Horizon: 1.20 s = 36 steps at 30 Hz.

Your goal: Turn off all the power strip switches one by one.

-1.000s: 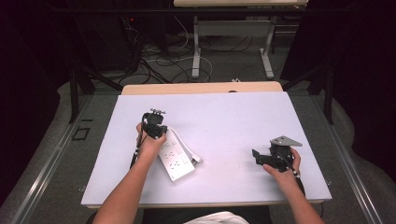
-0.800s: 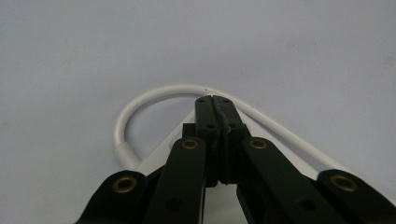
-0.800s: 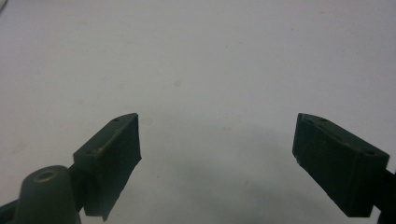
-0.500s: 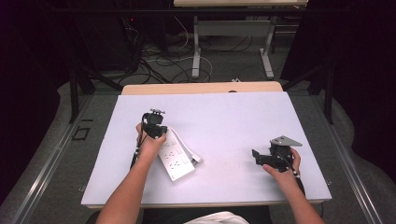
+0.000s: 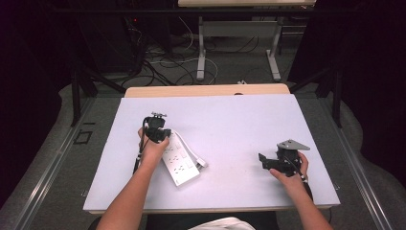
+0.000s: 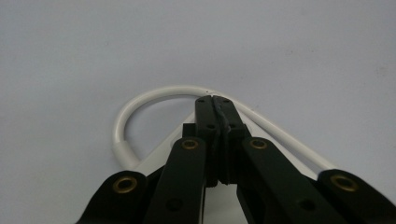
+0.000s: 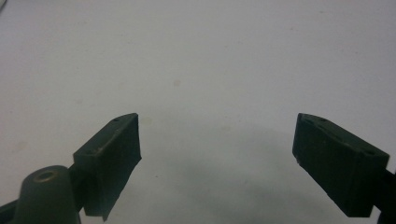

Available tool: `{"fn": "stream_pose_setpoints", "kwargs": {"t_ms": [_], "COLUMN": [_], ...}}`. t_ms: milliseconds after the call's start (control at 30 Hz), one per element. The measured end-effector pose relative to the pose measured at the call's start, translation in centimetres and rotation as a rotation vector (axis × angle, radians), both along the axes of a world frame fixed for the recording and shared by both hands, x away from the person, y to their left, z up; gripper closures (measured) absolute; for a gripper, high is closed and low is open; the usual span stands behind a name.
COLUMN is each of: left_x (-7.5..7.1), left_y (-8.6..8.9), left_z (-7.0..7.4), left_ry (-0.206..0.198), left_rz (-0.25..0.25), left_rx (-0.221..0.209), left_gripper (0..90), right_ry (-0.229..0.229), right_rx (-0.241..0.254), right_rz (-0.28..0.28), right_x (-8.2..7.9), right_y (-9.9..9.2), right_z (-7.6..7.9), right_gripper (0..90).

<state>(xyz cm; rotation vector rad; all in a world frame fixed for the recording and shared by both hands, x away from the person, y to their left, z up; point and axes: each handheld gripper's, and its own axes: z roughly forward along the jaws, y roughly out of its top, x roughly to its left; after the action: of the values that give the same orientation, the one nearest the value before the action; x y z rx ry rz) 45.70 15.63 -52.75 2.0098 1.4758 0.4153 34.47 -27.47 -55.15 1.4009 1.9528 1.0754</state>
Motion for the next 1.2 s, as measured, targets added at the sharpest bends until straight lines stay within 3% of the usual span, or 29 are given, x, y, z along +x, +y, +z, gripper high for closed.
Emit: {"fn": "stream_pose_setpoints", "kwargs": {"t_ms": [500, 1200], "left_x": [-0.3, -2.2], "left_y": [0.0, 0.3], "left_z": [0.1, -0.1], "left_ry": [-0.002, -0.011], "left_rz": [0.002, -0.062], "left_rx": [-0.002, -0.031], "left_gripper": [90.0, 90.0], "right_ry": [0.0, 0.003], "right_rx": [-0.008, -0.011], "right_rz": [0.005, 0.007], "right_x": [0.0, 0.0], "right_y": [0.0, 0.1], "right_z": [0.0, -0.1], "right_gripper": [14.6, 14.7]}}
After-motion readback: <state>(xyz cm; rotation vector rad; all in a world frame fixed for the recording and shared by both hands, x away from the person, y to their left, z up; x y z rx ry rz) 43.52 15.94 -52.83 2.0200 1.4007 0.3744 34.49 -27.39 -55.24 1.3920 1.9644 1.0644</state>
